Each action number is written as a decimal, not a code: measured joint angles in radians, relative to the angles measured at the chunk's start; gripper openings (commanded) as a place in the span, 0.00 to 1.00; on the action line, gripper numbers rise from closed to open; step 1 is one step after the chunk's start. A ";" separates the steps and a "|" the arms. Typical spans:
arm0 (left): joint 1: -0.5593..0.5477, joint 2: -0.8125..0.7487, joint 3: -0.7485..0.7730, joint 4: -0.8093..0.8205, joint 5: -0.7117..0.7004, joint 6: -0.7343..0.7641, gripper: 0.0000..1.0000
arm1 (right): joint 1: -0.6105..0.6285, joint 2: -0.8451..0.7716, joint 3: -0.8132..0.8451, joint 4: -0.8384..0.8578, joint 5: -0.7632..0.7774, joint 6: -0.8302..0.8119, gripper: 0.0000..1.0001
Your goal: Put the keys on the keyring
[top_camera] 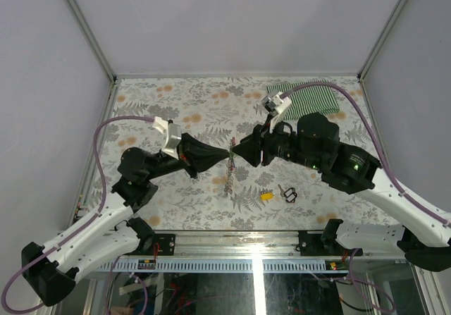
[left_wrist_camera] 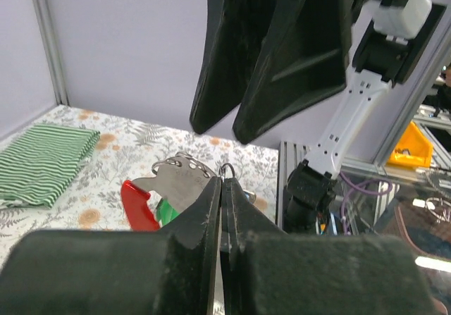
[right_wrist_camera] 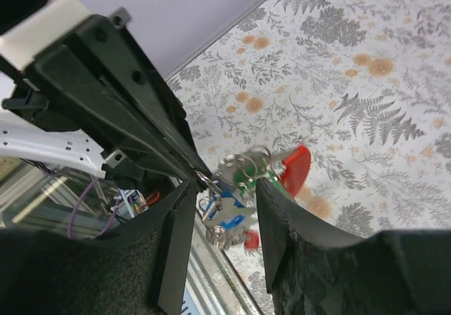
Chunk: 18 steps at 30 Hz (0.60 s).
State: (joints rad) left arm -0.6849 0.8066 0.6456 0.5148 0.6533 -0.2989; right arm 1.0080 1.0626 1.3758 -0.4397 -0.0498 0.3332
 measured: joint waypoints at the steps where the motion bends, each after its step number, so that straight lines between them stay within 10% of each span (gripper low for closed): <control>1: 0.000 -0.007 -0.003 0.012 -0.011 -0.006 0.00 | 0.000 -0.002 -0.018 0.020 0.010 0.026 0.46; 18: 0.000 -0.049 -0.009 0.098 -0.081 -0.066 0.00 | 0.000 -0.055 -0.185 0.241 0.014 0.252 0.38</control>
State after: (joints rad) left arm -0.6849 0.7578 0.6365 0.6125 0.5724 -0.3653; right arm 1.0080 1.0080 1.1912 -0.1989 -0.0360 0.5854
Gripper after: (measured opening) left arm 0.011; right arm 0.347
